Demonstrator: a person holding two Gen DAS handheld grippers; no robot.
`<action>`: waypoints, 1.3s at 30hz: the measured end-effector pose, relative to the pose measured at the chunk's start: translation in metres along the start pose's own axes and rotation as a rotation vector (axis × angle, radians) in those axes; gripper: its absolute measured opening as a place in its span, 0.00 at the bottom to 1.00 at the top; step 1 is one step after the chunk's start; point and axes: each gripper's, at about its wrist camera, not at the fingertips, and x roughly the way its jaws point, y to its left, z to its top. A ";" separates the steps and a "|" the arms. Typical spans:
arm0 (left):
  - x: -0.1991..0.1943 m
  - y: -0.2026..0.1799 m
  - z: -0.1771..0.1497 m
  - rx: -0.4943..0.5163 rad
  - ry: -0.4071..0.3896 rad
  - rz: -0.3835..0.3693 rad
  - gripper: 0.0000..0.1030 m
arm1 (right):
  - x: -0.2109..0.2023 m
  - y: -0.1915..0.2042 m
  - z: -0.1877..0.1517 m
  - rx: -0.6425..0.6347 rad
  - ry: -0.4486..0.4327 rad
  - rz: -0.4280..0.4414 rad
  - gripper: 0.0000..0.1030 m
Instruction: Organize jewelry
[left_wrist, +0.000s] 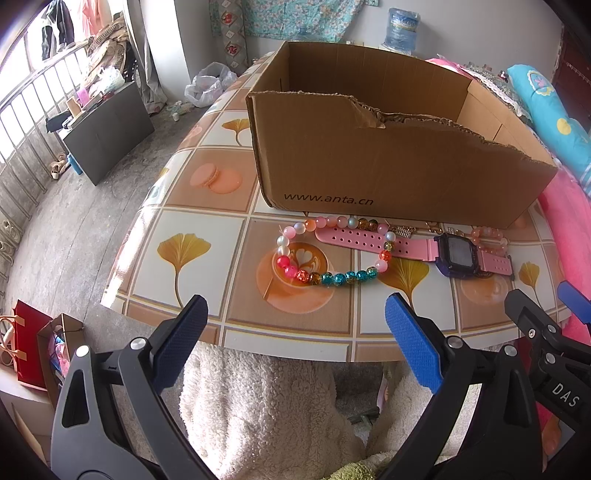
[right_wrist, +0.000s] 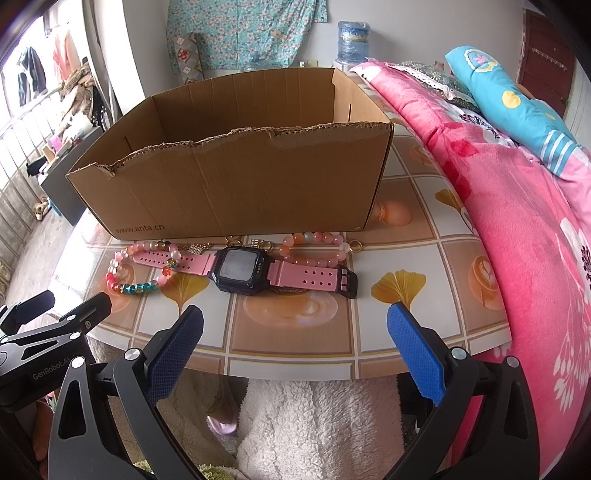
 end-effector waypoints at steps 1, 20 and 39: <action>0.000 0.000 0.000 0.000 0.000 0.000 0.90 | 0.000 0.000 0.000 0.000 -0.001 0.000 0.95; -0.006 0.054 -0.006 -0.042 -0.219 -0.125 0.90 | -0.010 0.022 0.022 -0.085 -0.165 0.185 0.80; 0.032 0.041 0.014 0.058 -0.201 -0.278 0.61 | 0.064 0.074 0.035 -0.088 0.107 0.398 0.21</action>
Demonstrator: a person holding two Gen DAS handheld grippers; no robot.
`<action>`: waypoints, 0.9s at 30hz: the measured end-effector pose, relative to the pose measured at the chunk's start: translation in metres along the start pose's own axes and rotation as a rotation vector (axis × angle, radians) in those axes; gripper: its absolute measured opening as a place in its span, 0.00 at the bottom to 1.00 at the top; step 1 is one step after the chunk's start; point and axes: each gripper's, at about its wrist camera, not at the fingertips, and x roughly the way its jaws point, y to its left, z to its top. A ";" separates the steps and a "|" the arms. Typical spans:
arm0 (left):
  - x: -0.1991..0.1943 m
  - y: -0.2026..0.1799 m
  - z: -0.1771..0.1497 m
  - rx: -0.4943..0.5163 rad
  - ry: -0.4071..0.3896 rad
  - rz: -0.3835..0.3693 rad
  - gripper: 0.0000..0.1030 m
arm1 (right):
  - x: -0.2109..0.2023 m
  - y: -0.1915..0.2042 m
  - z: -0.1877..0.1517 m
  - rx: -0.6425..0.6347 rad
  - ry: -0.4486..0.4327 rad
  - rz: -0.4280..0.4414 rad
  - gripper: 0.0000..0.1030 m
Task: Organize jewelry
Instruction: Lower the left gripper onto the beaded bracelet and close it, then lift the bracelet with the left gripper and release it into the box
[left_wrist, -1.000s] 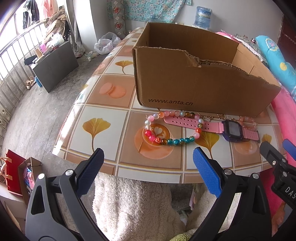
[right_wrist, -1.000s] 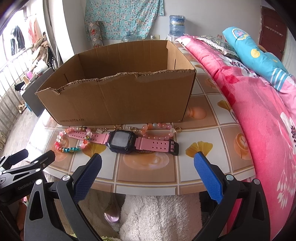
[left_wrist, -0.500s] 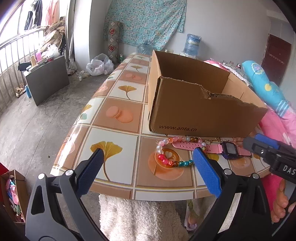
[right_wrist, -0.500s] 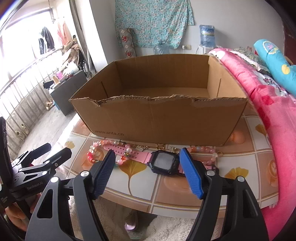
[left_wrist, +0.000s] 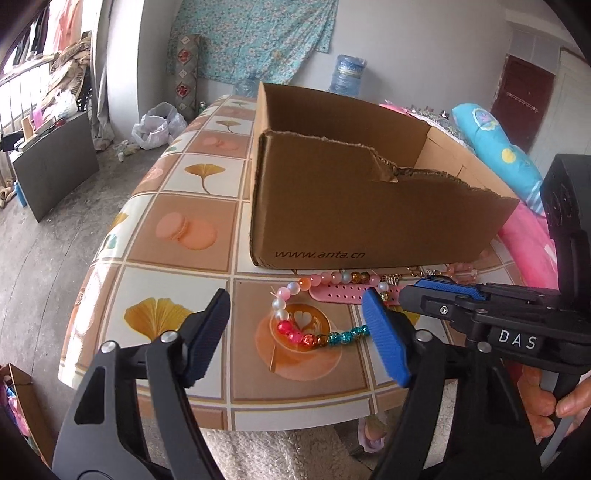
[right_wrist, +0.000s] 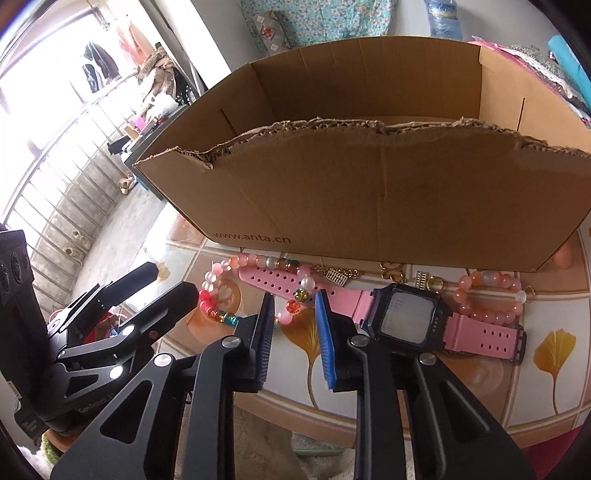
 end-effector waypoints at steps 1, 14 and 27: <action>0.005 -0.001 0.001 0.011 0.007 0.007 0.54 | 0.004 0.001 0.001 -0.002 0.006 -0.002 0.21; 0.041 -0.008 0.000 0.102 0.081 0.083 0.29 | 0.043 0.025 0.013 -0.099 0.059 -0.105 0.21; 0.034 -0.021 0.003 0.141 0.057 0.110 0.09 | 0.050 0.051 0.007 -0.131 0.031 -0.120 0.09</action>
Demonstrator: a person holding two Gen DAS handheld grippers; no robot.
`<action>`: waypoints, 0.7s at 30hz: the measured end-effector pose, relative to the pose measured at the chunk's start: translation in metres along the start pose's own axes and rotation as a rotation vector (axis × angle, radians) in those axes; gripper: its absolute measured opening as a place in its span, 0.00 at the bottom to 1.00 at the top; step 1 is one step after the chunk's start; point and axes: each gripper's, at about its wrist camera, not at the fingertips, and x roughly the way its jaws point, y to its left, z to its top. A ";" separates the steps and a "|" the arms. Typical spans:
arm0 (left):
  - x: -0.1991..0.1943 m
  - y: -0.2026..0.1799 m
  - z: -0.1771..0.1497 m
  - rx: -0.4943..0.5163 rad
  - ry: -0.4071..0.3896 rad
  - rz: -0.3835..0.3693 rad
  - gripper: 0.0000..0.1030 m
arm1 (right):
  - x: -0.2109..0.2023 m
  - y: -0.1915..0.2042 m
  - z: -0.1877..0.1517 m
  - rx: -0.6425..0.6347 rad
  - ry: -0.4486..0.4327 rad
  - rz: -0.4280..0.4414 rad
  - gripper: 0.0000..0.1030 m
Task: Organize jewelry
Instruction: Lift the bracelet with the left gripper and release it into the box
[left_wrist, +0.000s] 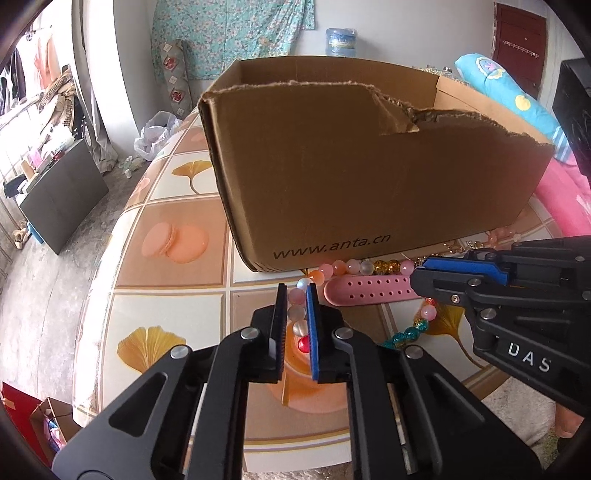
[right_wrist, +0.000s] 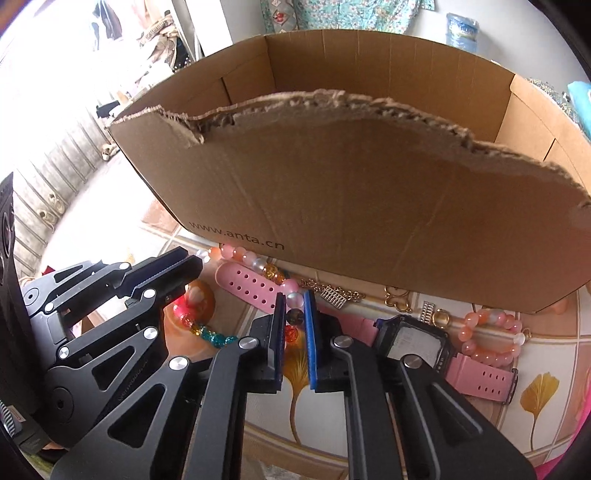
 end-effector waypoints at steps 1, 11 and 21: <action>-0.005 0.001 0.001 -0.008 -0.009 -0.009 0.09 | -0.004 0.000 0.000 0.003 -0.010 0.008 0.09; -0.075 0.011 0.019 -0.062 -0.150 -0.145 0.09 | -0.061 0.014 -0.005 -0.011 -0.160 0.050 0.09; -0.116 0.002 0.109 0.055 -0.289 -0.146 0.09 | -0.130 -0.018 0.055 -0.067 -0.292 0.132 0.09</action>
